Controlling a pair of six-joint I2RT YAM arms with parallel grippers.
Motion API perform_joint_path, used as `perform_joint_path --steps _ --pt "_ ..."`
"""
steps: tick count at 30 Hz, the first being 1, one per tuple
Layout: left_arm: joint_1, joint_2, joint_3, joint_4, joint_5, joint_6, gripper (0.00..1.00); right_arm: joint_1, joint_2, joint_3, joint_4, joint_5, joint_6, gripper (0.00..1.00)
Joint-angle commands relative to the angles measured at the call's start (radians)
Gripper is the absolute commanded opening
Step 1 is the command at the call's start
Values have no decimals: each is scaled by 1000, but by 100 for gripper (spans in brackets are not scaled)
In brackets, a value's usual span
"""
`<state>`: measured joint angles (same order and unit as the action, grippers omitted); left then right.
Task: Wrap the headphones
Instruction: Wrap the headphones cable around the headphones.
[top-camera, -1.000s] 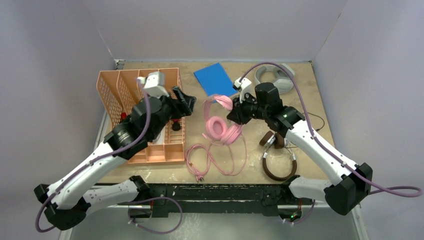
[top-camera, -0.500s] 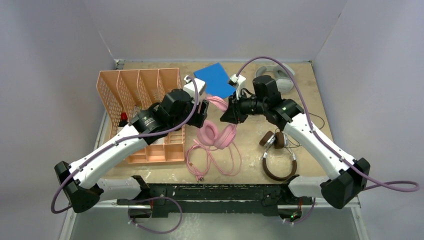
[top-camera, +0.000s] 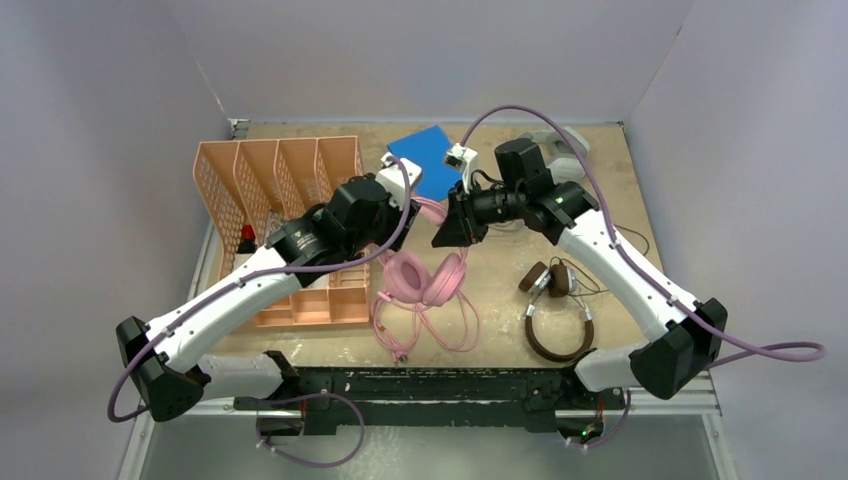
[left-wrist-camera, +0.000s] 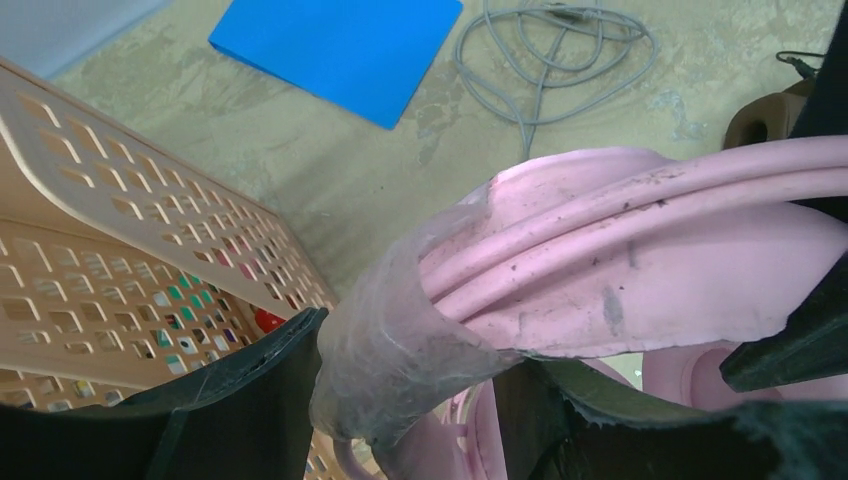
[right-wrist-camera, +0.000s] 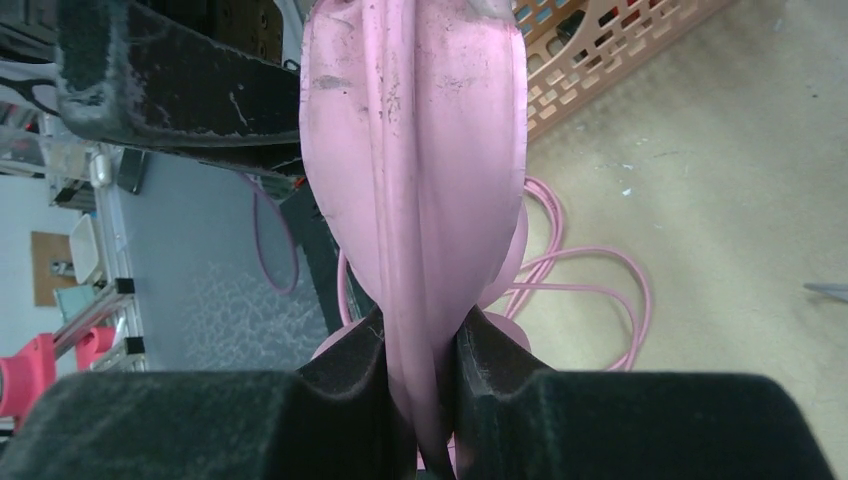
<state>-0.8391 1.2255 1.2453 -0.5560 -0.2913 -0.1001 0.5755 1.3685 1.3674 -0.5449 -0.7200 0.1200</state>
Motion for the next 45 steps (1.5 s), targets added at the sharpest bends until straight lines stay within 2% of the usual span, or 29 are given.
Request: perform_joint_path --steps 1,3,6,10,13,14,15,16,18,21,24,29,32,35,39,41,45 --pt "-3 -76 -36 118 11 74 57 -1 12 64 2 -137 32 0" --pt "-3 -102 -63 151 25 83 52 -2 19 60 -1 -148 33 0" --pt "-2 -139 -114 205 16 95 34 -2 24 43 13 -170 36 0" --pt "-1 -165 -149 219 -23 96 26 -2 42 37 9 -193 40 0" --pt "1 -173 -172 230 -13 83 14 -2 51 51 13 -222 40 0" --pt "1 -170 -178 233 -6 79 14 -2 53 58 15 -234 40 0" --pt "1 -164 -180 232 4 75 20 -2 56 64 16 -244 40 0" --pt "1 -156 -180 231 18 72 30 -2 58 70 16 -251 40 0" --pt "0 -140 -178 232 32 63 41 -2 64 74 17 -264 40 0" --pt "2 -120 -168 236 51 62 45 0 74 75 18 -293 23 0" --pt "3 -115 -164 235 59 66 40 4 75 66 25 -309 15 0" --pt "8 -146 -182 260 49 59 11 18 69 64 10 -301 9 0" --pt "9 -170 -198 278 21 45 0 17 54 79 -23 -199 12 12" --pt "8 -181 -198 283 -47 -3 0 17 24 97 -61 79 50 34" --pt "9 -179 -163 240 -199 -127 0 15 -62 76 -34 502 82 76" --pt "9 -185 -153 202 -263 -203 0 15 -126 53 22 578 94 96" --pt "9 -206 -160 159 -382 -368 0 15 -260 -12 131 702 73 99"
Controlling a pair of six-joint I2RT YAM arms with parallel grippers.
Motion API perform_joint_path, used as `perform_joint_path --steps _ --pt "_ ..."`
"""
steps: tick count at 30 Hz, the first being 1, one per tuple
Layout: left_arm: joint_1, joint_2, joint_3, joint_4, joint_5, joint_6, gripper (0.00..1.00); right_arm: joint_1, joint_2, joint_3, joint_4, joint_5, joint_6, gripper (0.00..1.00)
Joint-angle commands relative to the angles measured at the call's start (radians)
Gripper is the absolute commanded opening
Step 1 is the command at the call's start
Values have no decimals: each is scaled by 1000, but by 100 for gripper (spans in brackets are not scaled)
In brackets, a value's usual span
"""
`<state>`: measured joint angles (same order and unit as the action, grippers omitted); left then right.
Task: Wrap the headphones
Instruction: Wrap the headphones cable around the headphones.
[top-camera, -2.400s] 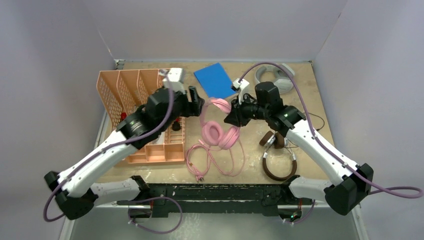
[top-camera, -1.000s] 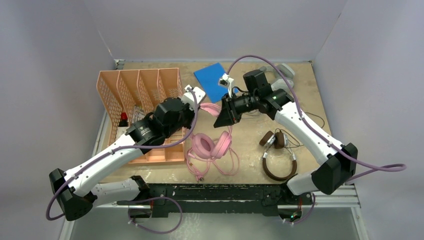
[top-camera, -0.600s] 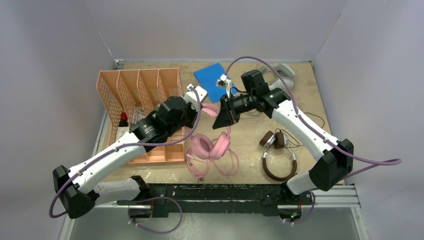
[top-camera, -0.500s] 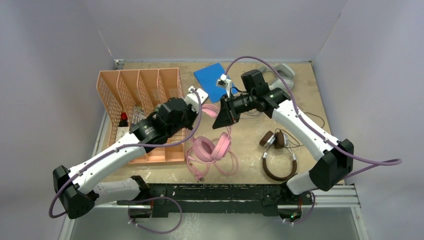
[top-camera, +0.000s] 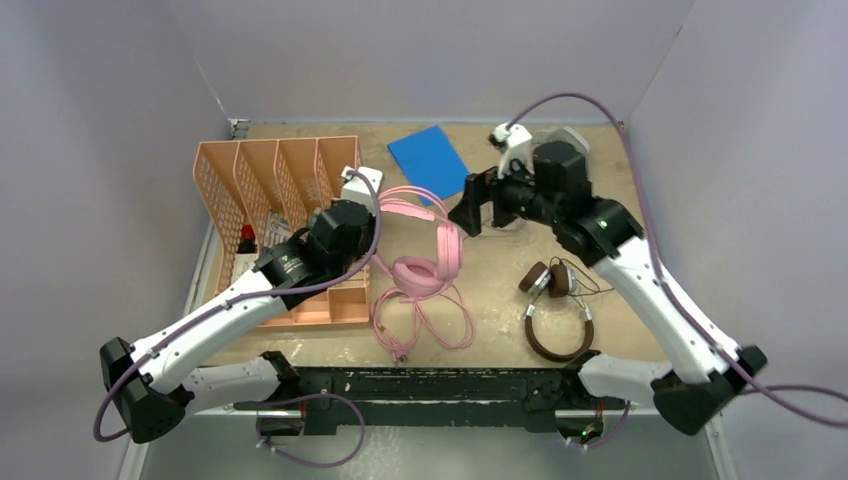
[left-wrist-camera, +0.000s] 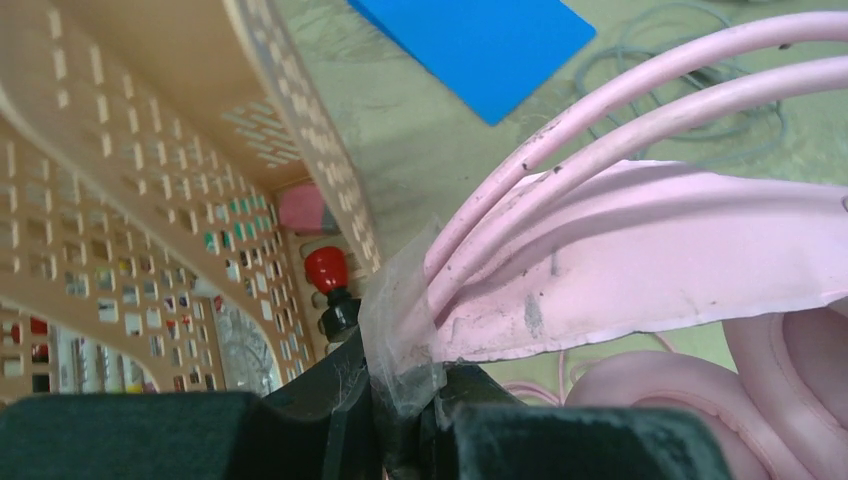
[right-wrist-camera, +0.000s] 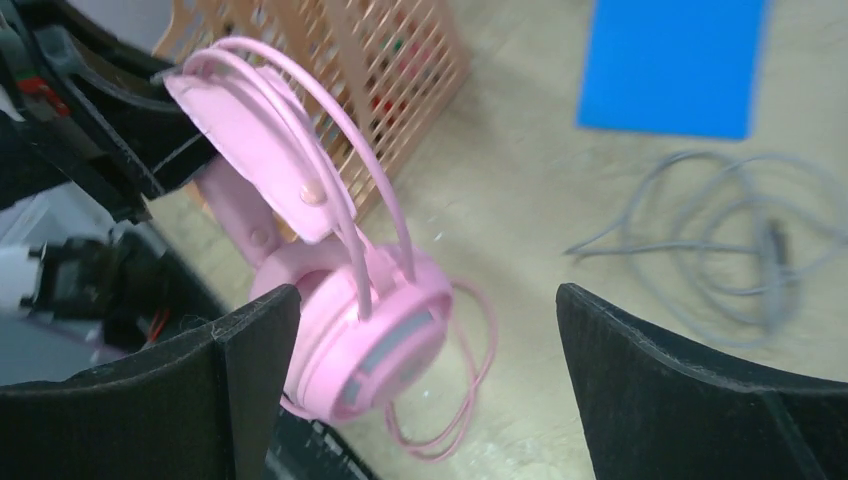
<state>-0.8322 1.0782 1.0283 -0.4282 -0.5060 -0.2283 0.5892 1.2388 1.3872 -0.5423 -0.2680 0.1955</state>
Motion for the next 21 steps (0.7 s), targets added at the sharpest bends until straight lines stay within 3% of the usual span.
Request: perform_joint_path --steps 1,6,13,18,21 --pt "2 -60 65 14 -184 -276 0 2 -158 -46 132 306 -13 99" --pt "2 -44 164 -59 -168 -465 0 0 -289 -178 193 418 6 99" --pt "2 32 382 -105 -133 -571 0 1 -417 -447 379 229 90 99" --pt "4 74 485 -67 -63 -641 0 1 -474 -628 625 -94 74 99" --pt "3 99 544 -45 -41 -678 0 1 -498 -705 773 -157 137 99"
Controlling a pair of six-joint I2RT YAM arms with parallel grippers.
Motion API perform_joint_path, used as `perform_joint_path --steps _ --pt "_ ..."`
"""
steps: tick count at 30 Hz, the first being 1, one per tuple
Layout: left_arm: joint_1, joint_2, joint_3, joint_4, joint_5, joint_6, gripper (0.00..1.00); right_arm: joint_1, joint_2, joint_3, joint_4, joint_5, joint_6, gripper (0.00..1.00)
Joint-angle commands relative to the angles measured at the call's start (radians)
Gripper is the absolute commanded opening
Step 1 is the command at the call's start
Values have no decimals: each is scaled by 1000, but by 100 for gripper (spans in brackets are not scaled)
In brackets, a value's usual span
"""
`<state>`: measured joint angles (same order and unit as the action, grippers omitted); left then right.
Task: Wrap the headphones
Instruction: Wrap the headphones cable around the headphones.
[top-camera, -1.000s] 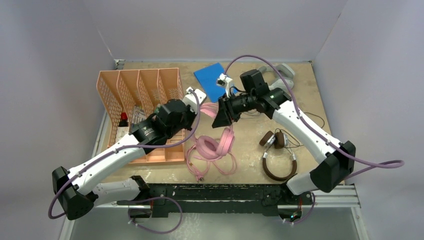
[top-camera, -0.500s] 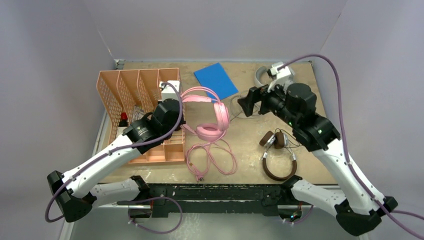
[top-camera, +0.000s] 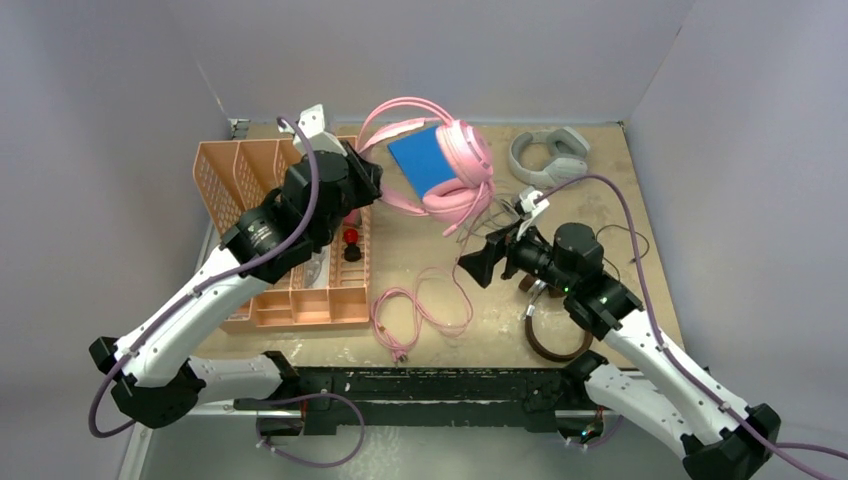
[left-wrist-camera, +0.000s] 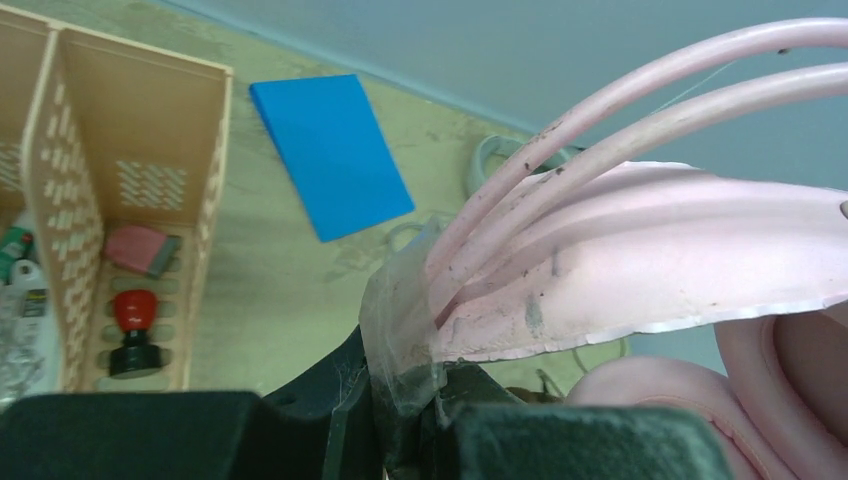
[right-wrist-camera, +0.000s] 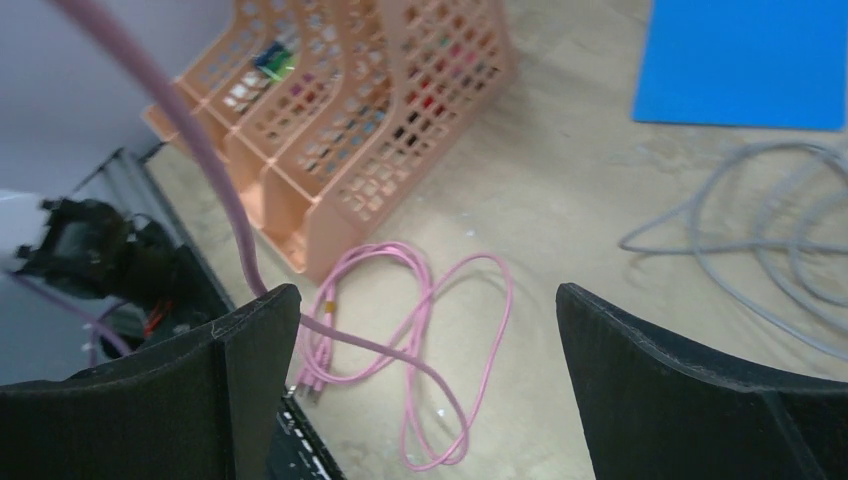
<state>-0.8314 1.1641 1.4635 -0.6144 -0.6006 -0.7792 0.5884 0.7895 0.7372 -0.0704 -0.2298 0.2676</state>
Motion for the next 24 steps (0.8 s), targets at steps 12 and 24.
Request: perform_joint_path --steps 12,24 --pt "3 77 281 180 -2 -189 0 1 24 -85 432 -138 163 98" --pt "2 -37 102 286 -178 -233 0 2 -145 71 -99 204 52 99"
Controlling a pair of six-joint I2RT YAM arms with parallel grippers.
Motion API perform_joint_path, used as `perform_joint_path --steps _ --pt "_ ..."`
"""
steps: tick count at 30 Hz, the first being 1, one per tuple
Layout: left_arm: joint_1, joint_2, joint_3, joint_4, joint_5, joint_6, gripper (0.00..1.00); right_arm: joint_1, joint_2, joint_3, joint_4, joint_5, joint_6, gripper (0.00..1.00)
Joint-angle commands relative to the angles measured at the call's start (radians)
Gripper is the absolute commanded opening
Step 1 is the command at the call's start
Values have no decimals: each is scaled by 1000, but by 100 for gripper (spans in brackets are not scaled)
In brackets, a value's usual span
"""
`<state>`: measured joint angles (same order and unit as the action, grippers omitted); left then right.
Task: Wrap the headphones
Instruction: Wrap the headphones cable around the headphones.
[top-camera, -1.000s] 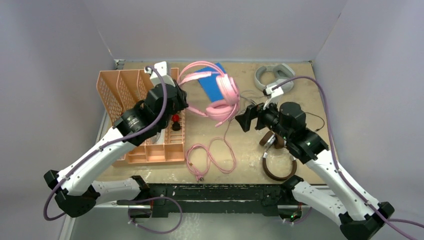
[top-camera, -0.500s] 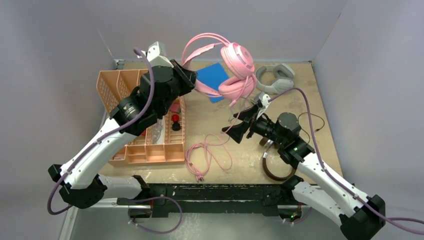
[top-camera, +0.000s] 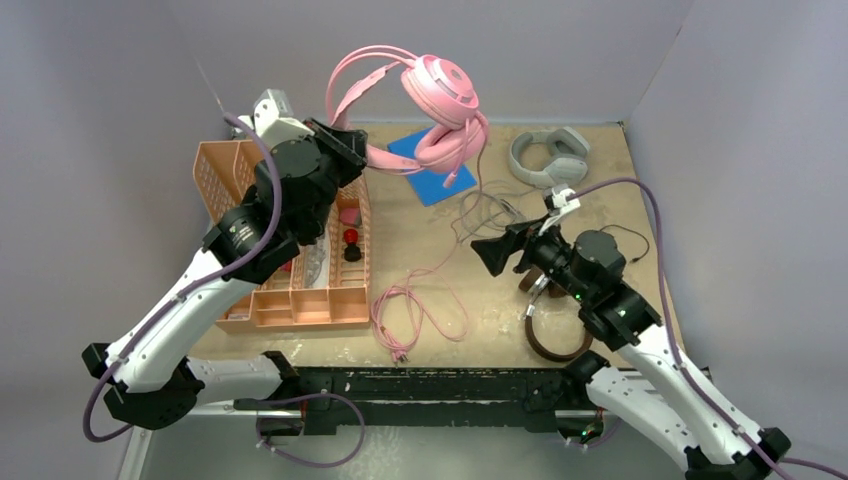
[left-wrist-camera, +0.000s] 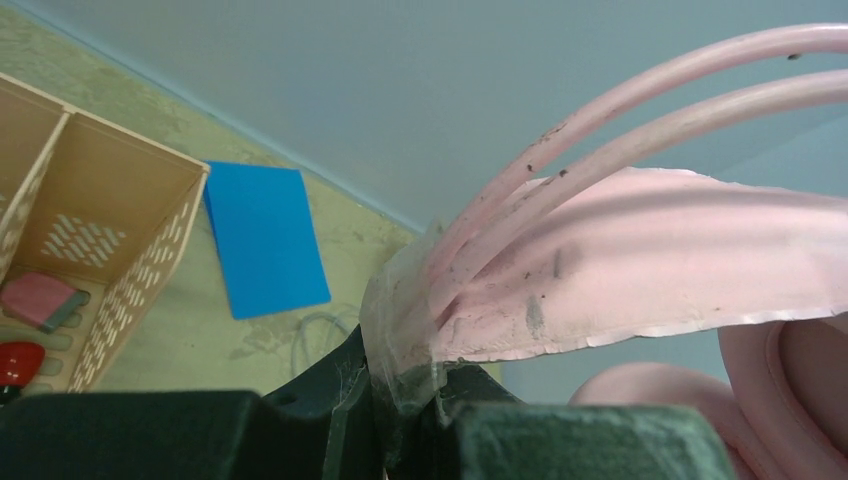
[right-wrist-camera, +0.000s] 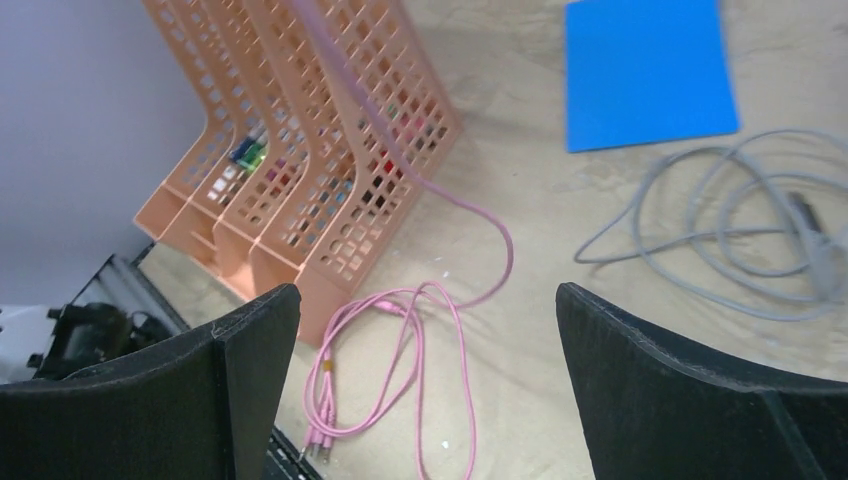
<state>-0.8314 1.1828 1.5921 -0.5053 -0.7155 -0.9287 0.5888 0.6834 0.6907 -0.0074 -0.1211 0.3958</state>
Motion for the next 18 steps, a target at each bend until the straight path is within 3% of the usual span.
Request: perform_joint_path --steps 1,3,6,11,14,18 --pt "3 -62 -42 193 -59 -94 0 1 -40 119 -132 22 -104 99" --pt "3 -74 -67 223 -44 -115 0 1 -21 110 -17 -146 -136 99" --pt "3 -77 -76 247 2 -137 0 2 51 104 123 -264 -152 99" --pt "3 -96 -89 268 56 -186 0 1 80 8 343 -104 -32 99" --pt "2 -119 -111 307 82 -214 0 2 121 -40 538 -179 -6 99" --pt "3 -141 -124 329 92 -256 0 2 223 -45 680 -233 18 99"
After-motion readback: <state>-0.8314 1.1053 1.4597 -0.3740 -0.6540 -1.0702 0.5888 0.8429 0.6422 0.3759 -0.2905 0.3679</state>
